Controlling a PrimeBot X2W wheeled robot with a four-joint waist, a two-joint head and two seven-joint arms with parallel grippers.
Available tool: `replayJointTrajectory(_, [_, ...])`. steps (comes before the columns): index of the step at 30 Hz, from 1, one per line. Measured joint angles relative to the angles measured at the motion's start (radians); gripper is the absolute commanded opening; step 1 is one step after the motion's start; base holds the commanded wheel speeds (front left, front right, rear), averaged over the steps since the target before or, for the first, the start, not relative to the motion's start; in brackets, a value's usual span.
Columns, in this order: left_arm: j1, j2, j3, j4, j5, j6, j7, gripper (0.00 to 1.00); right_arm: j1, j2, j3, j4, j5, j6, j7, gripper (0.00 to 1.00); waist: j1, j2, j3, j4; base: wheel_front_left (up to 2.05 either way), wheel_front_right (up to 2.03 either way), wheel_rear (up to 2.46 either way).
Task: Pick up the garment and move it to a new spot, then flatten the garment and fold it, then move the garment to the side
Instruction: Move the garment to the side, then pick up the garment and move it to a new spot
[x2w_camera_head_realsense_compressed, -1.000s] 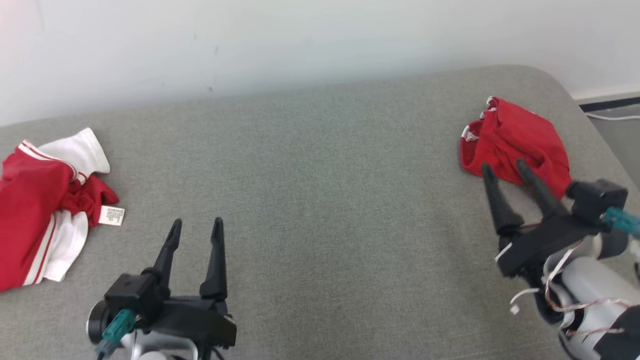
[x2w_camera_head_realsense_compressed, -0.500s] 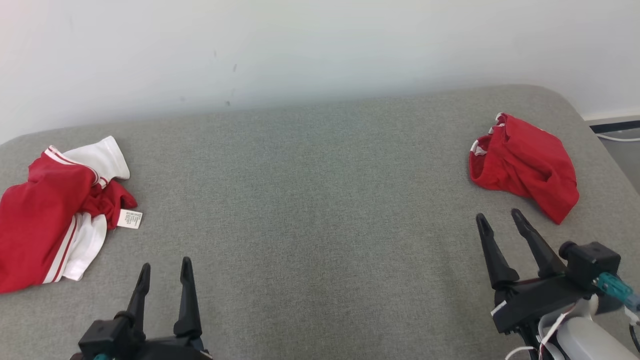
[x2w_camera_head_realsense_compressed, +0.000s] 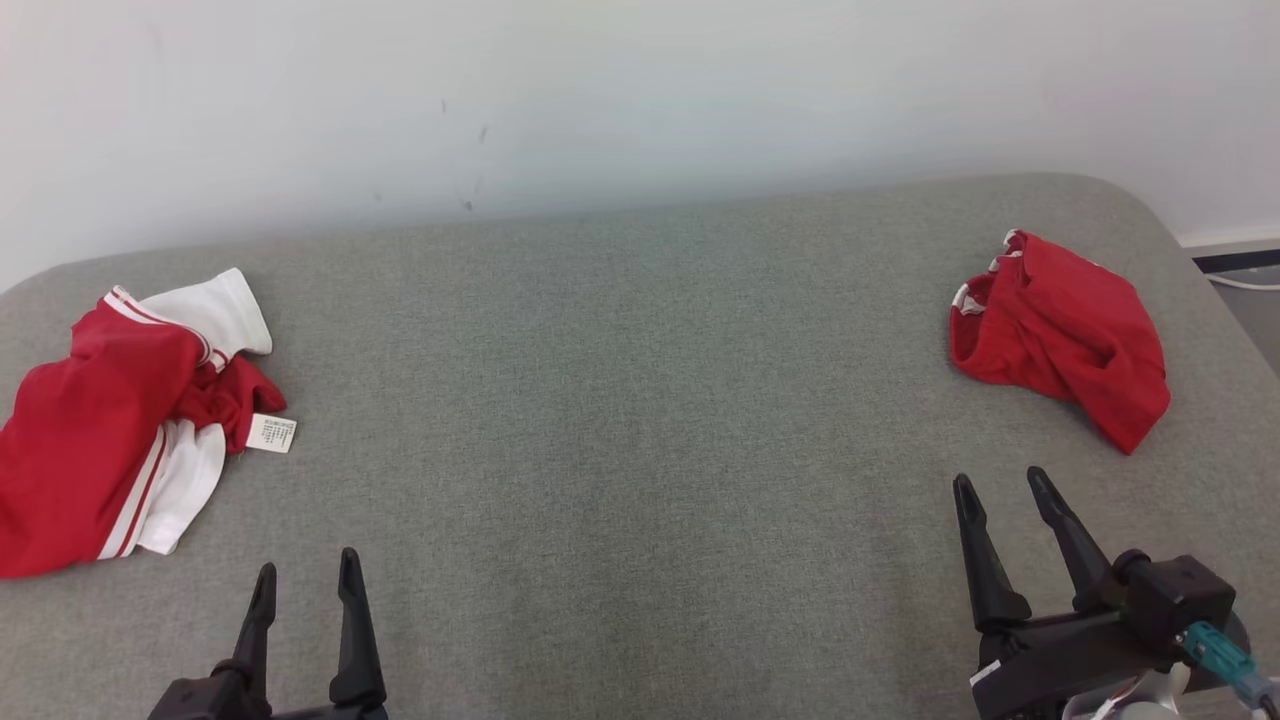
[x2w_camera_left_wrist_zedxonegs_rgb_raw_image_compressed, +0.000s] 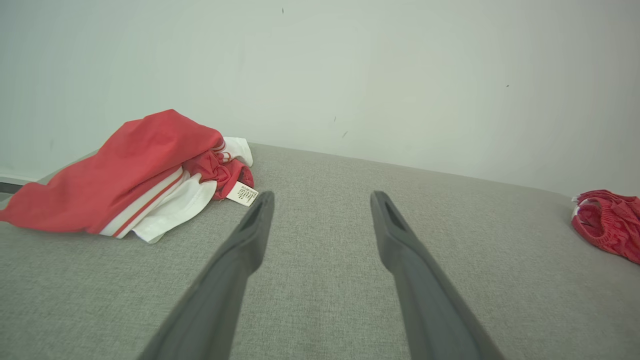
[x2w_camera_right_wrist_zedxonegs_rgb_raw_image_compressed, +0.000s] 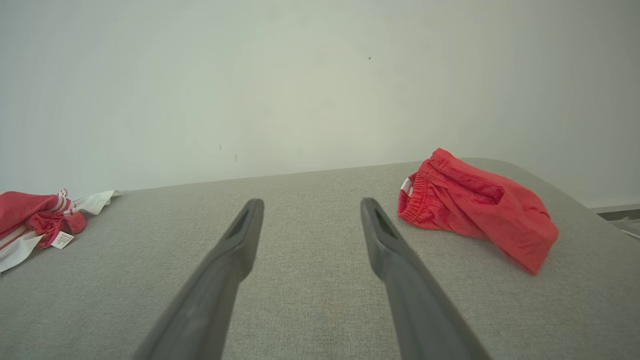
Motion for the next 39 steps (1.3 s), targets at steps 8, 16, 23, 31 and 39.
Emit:
replayJointTrajectory(8, [0.000, -0.005, 0.000, -0.009, 0.015, 0.000, 0.000, 1.00, 0.025, 0.030, -0.027, -0.020, -0.054, 0.000, 0.000, 1.00, 0.0000, 0.0000, 0.000, 0.009, 0.00, 0.00, 0.00])
replayJointTrajectory(16, [0.000, -0.008, -0.005, -0.014, 0.020, 0.000, 0.002, 1.00, 0.044, 0.045, -0.041, -0.037, -0.095, 0.000, 0.000, 1.00, 0.0001, 0.0000, -0.002, 0.018, 0.00, 0.00, 0.00])
replayJointTrajectory(23, [0.000, -0.010, -0.008, -0.018, 0.025, 0.000, 0.010, 1.00, 0.051, 0.057, -0.053, -0.047, -0.107, 0.000, 0.000, 1.00, 0.0001, 0.0000, 0.001, 0.023, 0.00, 0.00, 0.00])
replayJointTrajectory(31, [-0.001, -0.012, -0.009, -0.022, 0.045, 0.000, 0.015, 1.00, 0.061, 0.064, -0.063, -0.053, -0.123, 0.000, 0.000, 1.00, 0.0001, 0.0000, 0.005, 0.028, 0.00, 0.00, 0.00])
replayJointTrajectory(39, [-0.011, -0.016, -0.025, -0.022, 0.048, 0.000, 0.025, 1.00, 0.071, 0.063, -0.089, -0.057, -0.135, 0.000, -0.003, 1.00, 0.0001, 0.0000, 0.006, 0.048, 0.00, 0.00, 0.00])
